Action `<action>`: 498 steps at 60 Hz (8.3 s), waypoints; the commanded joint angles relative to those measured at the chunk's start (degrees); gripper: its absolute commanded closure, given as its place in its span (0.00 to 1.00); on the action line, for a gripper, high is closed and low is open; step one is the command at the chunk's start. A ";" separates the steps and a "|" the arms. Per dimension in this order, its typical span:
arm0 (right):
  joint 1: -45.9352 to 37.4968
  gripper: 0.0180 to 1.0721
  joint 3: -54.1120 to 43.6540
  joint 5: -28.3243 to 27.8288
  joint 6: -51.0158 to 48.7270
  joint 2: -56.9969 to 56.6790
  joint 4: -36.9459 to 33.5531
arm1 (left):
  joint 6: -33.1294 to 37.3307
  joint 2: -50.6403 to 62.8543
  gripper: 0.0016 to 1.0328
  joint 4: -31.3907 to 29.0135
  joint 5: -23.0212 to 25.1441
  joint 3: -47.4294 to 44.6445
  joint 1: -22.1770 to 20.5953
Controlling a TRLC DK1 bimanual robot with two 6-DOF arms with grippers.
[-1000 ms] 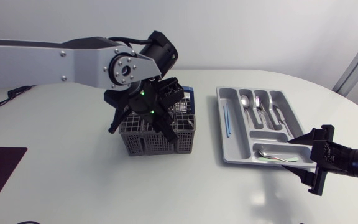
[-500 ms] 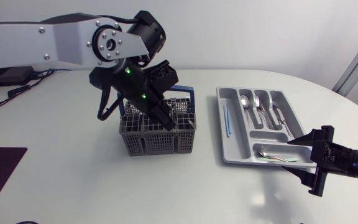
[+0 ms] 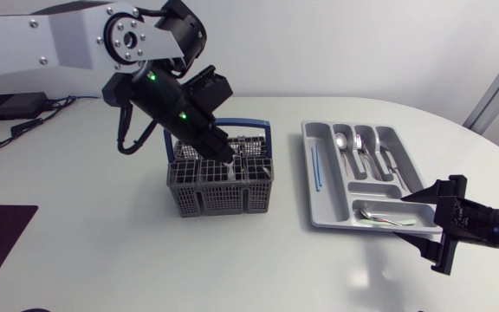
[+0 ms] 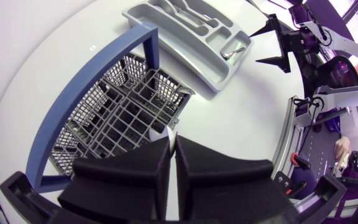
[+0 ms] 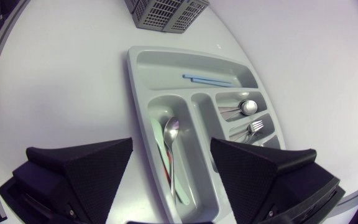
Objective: Unload the cutlery basket into the drawer organizer.
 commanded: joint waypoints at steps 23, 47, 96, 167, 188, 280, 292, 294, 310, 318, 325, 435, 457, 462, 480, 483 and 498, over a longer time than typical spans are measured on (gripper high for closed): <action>-0.15 0.14 -1.53 -0.38 -1.31 -1.57 -1.51 | -9.34 -4.02 0.96 -1.18 0.63 -0.54 1.19; 0.29 0.14 -2.32 -0.11 -0.69 -2.45 -1.51 | -18.48 -8.59 0.94 1.45 0.63 -2.39 0.93; 24.72 0.14 8.05 -4.77 22.24 -25.13 -24.01 | 12.37 -9.30 0.95 0.22 13.38 -1.86 -6.46; 53.64 0.77 6.38 4.28 49.84 -20.82 -1.59 | 26.78 -3.76 0.95 -3.99 28.23 -0.36 -10.94; 54.43 0.94 6.03 4.99 49.75 -19.59 -1.33 | 27.31 -2.79 0.95 -4.35 28.23 0.16 -9.79; 7.49 0.94 -3.20 8.41 -1.84 -5.00 7.02 | 50.60 -4.02 0.05 21.84 -5.26 -13.46 -8.65; 9.60 0.94 -4.87 13.42 -3.59 -0.61 13.88 | 52.00 -3.58 0.05 21.84 -6.49 -13.28 -9.00; 10.39 0.94 -5.22 14.48 -3.95 0.01 14.93 | 52.71 -3.50 0.05 21.84 -6.75 -13.37 -8.92; 13.65 0.92 -8.92 20.02 -6.06 3.70 23.90 | 56.14 -2.53 0.05 22.55 -9.39 -13.72 -9.00; 13.91 0.70 -9.27 21.60 -6.32 4.40 25.65 | 56.75 -2.44 0.05 22.55 -9.65 -13.46 -9.09; 13.82 0.32 -9.79 22.65 -5.97 3.61 26.44 | 57.54 -2.35 0.06 22.72 -9.92 -13.28 -9.44; 10.57 0.13 -12.34 5.69 15.83 -20.64 13.08 | 76.26 6.08 0.97 33.89 -14.49 -12.32 -11.46; 10.39 0.13 -13.49 5.60 15.30 -21.00 13.08 | 75.56 3.89 0.97 34.06 -14.40 -12.93 -11.55; 10.39 0.13 -13.49 5.60 15.30 -21.00 13.08 | 75.56 3.27 0.97 34.06 -14.40 -13.02 -11.73; 10.75 0.13 -13.49 5.60 15.30 -21.96 12.21 | 75.30 0.55 0.97 34.06 -14.40 -12.93 -11.82; 10.75 0.13 -13.49 5.60 15.30 -22.05 12.12 | 75.12 0.11 0.97 34.06 -14.40 -13.02 -11.82; 11.01 0.13 -13.40 5.69 15.30 -23.46 10.98 | 74.50 -1.74 0.97 34.06 -14.40 -12.85 -11.73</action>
